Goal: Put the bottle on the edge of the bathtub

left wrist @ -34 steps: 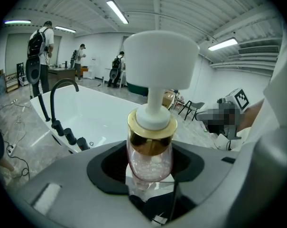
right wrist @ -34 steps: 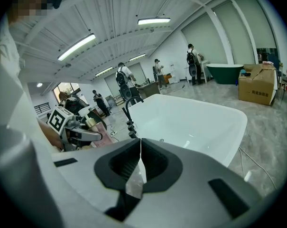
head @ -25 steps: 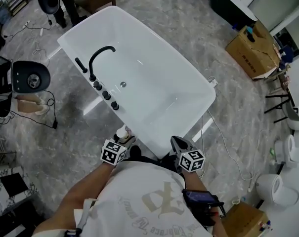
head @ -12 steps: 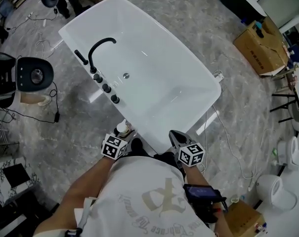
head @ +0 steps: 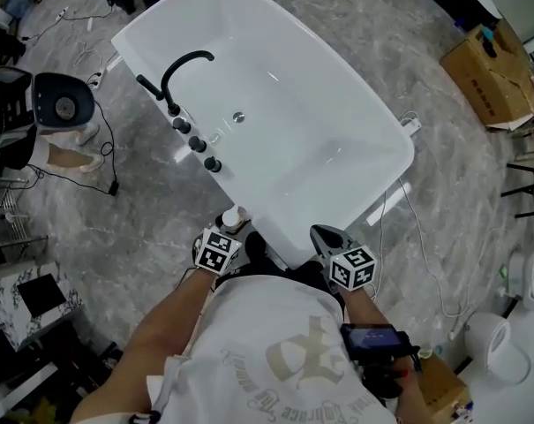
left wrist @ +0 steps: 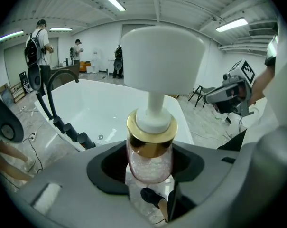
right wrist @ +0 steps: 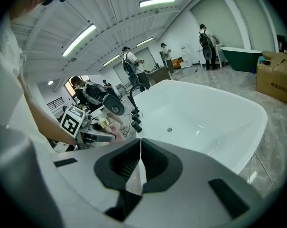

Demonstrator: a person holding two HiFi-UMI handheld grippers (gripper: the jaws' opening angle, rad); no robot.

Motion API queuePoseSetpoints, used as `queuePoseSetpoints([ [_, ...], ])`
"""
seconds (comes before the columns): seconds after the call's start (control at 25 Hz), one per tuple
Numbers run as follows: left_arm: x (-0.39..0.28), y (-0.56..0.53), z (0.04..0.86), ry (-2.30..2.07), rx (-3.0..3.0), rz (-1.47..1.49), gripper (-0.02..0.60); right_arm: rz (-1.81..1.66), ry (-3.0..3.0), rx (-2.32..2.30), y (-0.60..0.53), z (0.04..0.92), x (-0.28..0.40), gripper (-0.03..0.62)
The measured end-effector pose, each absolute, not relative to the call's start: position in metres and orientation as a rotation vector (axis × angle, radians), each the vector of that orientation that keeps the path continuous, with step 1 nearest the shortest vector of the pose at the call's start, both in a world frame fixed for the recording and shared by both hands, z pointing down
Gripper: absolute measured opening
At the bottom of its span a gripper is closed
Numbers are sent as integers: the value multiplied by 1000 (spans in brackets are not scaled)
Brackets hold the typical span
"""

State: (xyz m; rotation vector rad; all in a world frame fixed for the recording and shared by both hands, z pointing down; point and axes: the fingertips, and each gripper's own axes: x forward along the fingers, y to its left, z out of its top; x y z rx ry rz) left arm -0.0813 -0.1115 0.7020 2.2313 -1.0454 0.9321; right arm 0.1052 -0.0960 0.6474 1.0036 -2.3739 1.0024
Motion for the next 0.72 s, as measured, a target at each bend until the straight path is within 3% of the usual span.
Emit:
queuePoseSetpoints([
  [0.72,-72,-140,762,-1002,2189,1082,221,1060,-2318,952,-107,667,114,6],
])
